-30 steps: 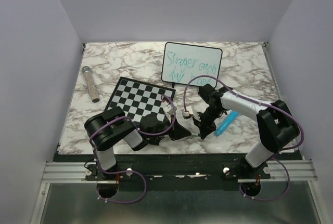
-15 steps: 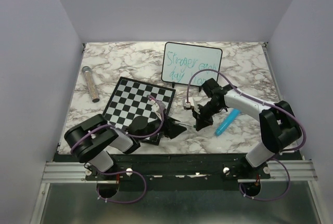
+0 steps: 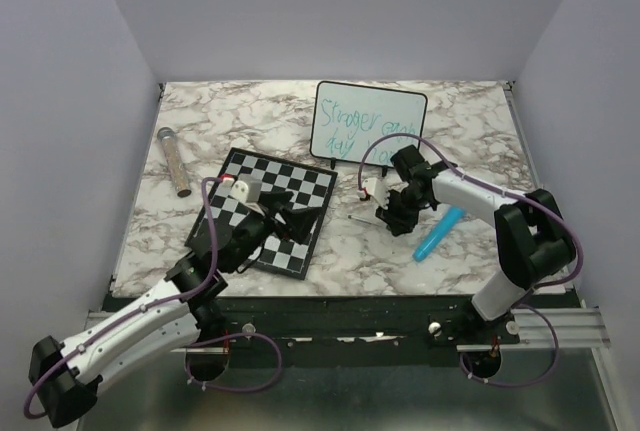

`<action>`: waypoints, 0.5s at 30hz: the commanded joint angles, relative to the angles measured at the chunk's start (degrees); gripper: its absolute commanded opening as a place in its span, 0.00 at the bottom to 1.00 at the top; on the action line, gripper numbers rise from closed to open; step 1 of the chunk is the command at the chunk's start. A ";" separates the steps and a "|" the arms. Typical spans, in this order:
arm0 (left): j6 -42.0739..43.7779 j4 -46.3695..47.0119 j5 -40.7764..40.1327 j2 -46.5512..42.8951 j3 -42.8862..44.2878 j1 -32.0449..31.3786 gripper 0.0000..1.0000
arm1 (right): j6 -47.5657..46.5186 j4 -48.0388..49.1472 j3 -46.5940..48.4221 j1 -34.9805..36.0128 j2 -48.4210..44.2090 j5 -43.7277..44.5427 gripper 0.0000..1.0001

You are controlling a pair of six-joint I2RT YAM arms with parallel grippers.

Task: Write a sentence on the whiteboard
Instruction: Put down the whiteboard marker at the center of the board, then reset both arms

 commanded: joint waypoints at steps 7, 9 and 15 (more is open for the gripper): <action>-2.84 -30.72 -10.53 -8.80 6.99 0.87 0.99 | 4.11 -2.68 5.23 -3.02 -8.32 2.37 0.83; -1.62 -34.94 -10.97 -9.32 9.19 0.87 0.99 | 5.51 -3.30 6.02 -4.78 -14.98 -1.41 0.88; 3.31 -44.26 -14.92 -11.08 18.16 1.05 0.99 | 19.72 8.59 0.94 -12.87 -34.33 -5.92 1.00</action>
